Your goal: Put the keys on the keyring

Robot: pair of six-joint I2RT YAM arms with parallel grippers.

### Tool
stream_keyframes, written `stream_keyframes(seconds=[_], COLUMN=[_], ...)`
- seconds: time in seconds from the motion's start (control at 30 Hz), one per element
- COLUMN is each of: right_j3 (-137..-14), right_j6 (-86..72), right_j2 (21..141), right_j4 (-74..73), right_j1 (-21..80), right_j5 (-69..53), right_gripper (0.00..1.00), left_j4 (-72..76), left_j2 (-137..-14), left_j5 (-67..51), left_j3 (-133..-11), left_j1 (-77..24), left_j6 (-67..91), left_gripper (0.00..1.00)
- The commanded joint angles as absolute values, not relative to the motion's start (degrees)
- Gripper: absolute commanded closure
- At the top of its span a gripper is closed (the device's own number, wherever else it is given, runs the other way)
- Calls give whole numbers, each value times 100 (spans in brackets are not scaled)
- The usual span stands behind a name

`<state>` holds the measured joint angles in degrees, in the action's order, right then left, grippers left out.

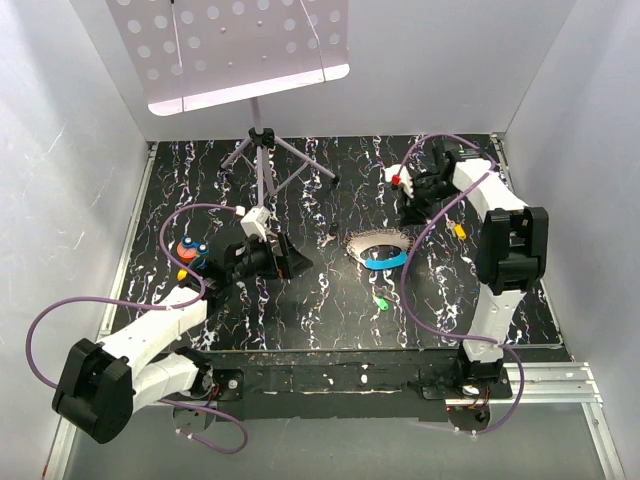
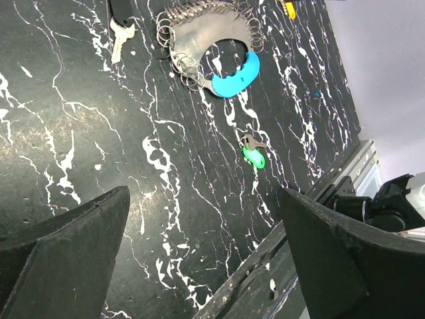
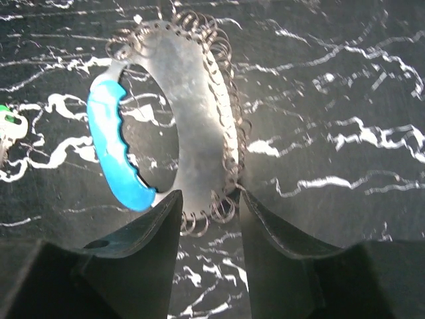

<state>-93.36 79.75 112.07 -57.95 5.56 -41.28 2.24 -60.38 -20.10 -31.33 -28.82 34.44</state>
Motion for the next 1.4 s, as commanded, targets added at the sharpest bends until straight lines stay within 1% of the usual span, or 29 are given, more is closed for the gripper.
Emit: stream_keyframes(seconds=[0.0, 0.07, 0.1, 0.17, 0.23, 0.3, 0.33, 0.4, 0.47, 0.53, 0.6, 0.7, 0.83, 0.93, 1.0, 1.17, 1.37], right_j3=[-9351, -9657, -9842, -10150, -10239, -10004, -9767, -9258, -8765, -8457, -8114, -7779, -7375, -7382, -7444, -7427, -7541], right_j6=[6843, 5692, 5269, 4451, 3397, 2894, 2761, 2559, 2016, 1584, 1109, 915, 634, 151, 44, -141, 183], right_j2=[11145, 11284, 11372, 11592, 11742, 11786, 11717, 11410, 11015, 10733, 10486, 10275, 10081, 10160, 10274, 10415, 10582], right_j4=[-5206, -5273, -5456, -5825, -6046, -6222, -6197, -5969, -5294, -4915, -4432, -4149, -3657, -3480, -3480, -3366, -3638], right_j1=[1194, 1493, 1642, 1775, 1741, 1688, 1679, 1661, 1478, 1057, 495, 106, -123, -219, -272, -316, -439], right_j5=[-3807, -3639, -3691, -3962, -4523, -5332, -5448, -5231, -4687, -4859, -5027, -5054, -4633, -4237, -4341, -4579, -4763], right_gripper=[52, 54, 57, 60, 63, 68, 69, 69, 69, 69, 70, 70, 69, 68, 68, 68, 67], left_j4=[474, 676, 807, 1018, 1133, 1116, 1055, 1002, 906, 748, 441, -278, -1342, -1862, -2108, -2495, -2628], left_j2=[-5985, -6178, -6274, -6512, -6775, -7153, -7267, -7557, -7812, -8067, -8348, -8805, -9315, -9676, -9930, -10397, -10714], left_j5=[-2127, -2267, -2381, -2531, -2671, -2803, -2839, -2926, -2997, -3006, -2840, -2629, -2023, -1680, -1469, -1090, -906], left_j3=[-3199, -3199, -3208, -3243, -3366, -3532, -3638, -3770, -3919, -4095, -4323, -4850, -5799, -6283, -6564, -7206, -7690], left_j1=[-2848, -2848, -2848, -2848, -2848, -2848, -2848, -2856, -2865, -2909, -3014, -3286, -3796, -4069, -4148, -4289, -4342], left_j6=[3453, 3655, 3769, 3972, 4113, 4183, 4184, 4166, 4149, 4052, 3947, 3675, 3165, 2919, 2787, 2488, 2408], left_gripper=[5, 9, 11, 15, 19, 25, 25, 28, 31, 33, 38, 45, 47, 49, 56, 56, 56])
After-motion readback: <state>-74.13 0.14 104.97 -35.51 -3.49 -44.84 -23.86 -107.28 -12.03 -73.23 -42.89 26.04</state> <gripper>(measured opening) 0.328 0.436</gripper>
